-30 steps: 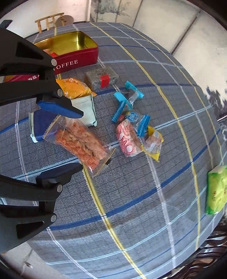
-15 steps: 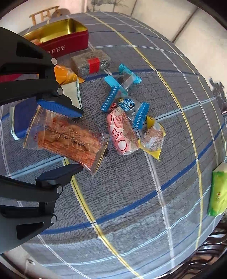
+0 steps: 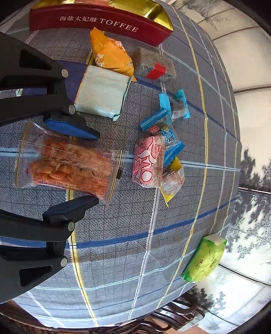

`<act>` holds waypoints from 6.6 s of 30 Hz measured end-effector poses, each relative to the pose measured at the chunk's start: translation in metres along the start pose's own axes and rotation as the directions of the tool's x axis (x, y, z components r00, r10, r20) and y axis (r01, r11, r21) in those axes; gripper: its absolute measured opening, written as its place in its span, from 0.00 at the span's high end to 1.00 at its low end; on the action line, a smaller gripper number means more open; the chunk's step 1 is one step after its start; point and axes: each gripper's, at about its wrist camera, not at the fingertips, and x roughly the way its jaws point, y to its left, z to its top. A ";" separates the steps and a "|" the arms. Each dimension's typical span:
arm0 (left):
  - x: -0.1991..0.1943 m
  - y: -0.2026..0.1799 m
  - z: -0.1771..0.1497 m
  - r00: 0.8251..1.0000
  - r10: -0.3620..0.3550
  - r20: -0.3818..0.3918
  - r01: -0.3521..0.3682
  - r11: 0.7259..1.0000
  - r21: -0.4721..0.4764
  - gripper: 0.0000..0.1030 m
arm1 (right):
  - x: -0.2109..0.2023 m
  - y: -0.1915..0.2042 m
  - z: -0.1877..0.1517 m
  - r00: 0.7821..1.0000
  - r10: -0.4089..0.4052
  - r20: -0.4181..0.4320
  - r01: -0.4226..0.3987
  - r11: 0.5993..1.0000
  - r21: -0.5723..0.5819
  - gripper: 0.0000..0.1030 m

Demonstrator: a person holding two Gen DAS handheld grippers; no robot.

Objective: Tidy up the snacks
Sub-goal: 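Grasp the blue-and-teal package with the left gripper while the right gripper holds its bag, then carry the blue-and-teal package into the gold tin with the left gripper and release, then withdraw the left gripper from the tin while the right gripper carries its bag toward the tin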

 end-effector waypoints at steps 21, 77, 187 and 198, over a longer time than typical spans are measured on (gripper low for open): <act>0.069 -0.180 -0.004 0.959 -0.212 -0.186 0.249 0.946 0.206 0.22 | 0.018 -0.108 0.007 0.981 -0.033 0.190 0.041 0.998 -0.036 0.58; 0.045 -0.198 -0.017 0.976 -0.167 -0.136 0.201 0.933 0.299 0.56 | 0.021 -0.129 0.007 0.981 0.027 0.193 -0.031 0.999 0.020 0.57; 0.012 0.026 -0.007 0.993 0.118 0.004 -0.118 0.993 0.004 0.17 | -0.012 -0.136 0.011 0.983 -0.054 0.176 0.016 0.977 0.211 0.60; 0.000 0.053 -0.014 0.993 0.117 0.030 -0.115 0.992 -0.061 0.16 | -0.070 -0.063 0.032 0.952 0.089 0.292 -0.129 0.984 0.123 0.65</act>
